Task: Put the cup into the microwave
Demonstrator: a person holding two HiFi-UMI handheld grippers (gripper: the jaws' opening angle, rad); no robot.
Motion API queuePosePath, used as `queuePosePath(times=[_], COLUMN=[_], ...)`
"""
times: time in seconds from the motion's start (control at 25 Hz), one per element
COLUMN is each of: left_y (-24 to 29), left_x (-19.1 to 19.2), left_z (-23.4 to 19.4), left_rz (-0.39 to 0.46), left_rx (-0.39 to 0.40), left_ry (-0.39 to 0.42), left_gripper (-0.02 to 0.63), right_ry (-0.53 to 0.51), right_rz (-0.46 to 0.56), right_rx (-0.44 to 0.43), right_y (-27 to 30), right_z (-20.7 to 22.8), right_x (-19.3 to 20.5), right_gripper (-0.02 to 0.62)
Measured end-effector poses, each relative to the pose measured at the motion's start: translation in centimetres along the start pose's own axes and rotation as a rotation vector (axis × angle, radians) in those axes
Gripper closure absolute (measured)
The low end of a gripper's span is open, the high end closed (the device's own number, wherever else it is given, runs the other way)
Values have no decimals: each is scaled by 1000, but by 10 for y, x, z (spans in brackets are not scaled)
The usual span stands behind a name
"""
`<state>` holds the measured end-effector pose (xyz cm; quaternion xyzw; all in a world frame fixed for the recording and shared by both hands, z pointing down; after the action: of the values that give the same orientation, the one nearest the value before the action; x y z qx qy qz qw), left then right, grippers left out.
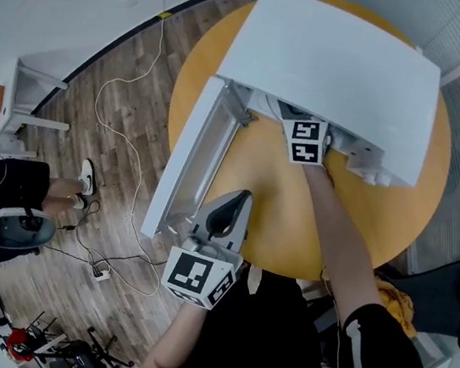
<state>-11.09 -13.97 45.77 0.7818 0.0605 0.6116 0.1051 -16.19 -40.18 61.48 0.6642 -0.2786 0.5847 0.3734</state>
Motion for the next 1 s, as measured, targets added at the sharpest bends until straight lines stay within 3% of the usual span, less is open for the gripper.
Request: queuePosePath(times=[0.52,0.76,1.0], left_y=[-22,-40,-59], left_x=[-4,-14,-18], left_z=[-4,-13,-15], left_rz=[24,38,44], left_rx=[15,72,164], left_ry=[9,17,24], left_gripper=[609,609,609], right_ry=[-53,-58,-65], right_rz=[-22,-57,-98], right_rx=[55,92,145], right_y=[-19,-48,-96], right_z=[-2,-14,-32], right_x=[-2,-5,-11], right_gripper=[225,230,275])
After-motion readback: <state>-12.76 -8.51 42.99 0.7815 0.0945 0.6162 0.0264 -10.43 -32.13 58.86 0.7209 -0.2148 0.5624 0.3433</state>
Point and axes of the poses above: the fingertips, and each gripper's own axes: y forward along the fingers, z to its right, x out of its underside, the point moved 3 cm from there along -y, backward along the fingers, and after that the axes turned 9 degrees about z, right-handed, at the moved point
